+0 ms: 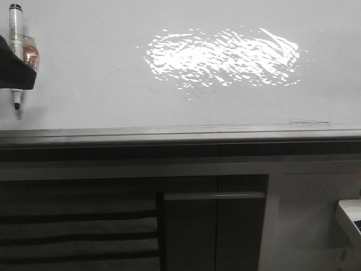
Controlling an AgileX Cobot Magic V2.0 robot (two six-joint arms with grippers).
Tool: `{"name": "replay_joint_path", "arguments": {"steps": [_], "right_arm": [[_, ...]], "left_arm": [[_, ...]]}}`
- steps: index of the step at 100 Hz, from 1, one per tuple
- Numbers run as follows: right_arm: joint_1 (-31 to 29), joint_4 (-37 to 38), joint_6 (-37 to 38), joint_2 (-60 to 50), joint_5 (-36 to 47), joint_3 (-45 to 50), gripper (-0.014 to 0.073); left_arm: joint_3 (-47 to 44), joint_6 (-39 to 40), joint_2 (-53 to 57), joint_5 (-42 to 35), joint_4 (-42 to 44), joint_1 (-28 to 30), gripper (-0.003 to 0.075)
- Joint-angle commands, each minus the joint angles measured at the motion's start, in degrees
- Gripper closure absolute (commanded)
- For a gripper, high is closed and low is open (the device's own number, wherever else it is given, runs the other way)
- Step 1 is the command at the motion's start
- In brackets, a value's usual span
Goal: Write number 9 on whiteboard
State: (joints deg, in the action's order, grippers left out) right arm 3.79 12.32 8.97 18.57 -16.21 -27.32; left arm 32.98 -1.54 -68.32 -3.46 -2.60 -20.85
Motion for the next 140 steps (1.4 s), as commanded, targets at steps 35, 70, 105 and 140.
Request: {"name": "replay_joint_path", "arguments": {"steps": [35, 70, 105, 140], "right_arm": [[-0.48, 0.67, -0.22, 0.89, 4.83, -1.86, 0.0083], [-0.48, 0.67, -0.22, 0.89, 4.83, -1.86, 0.0083], [-0.48, 0.67, -0.22, 0.89, 4.83, -1.86, 0.0083], [-0.48, 0.67, -0.22, 0.89, 4.83, -1.86, 0.0083]], "left_arm": [[4.10, -0.17, -3.95, -4.72, 1.01, -0.07, 0.0556], [4.10, -0.17, -3.95, -4.13, 1.96, 1.80, 0.0627], [4.10, -0.17, -3.95, -4.13, 2.90, 1.80, 0.0626], [4.10, -0.17, -3.95, -4.74, 4.66, 1.80, 0.0621]]}}
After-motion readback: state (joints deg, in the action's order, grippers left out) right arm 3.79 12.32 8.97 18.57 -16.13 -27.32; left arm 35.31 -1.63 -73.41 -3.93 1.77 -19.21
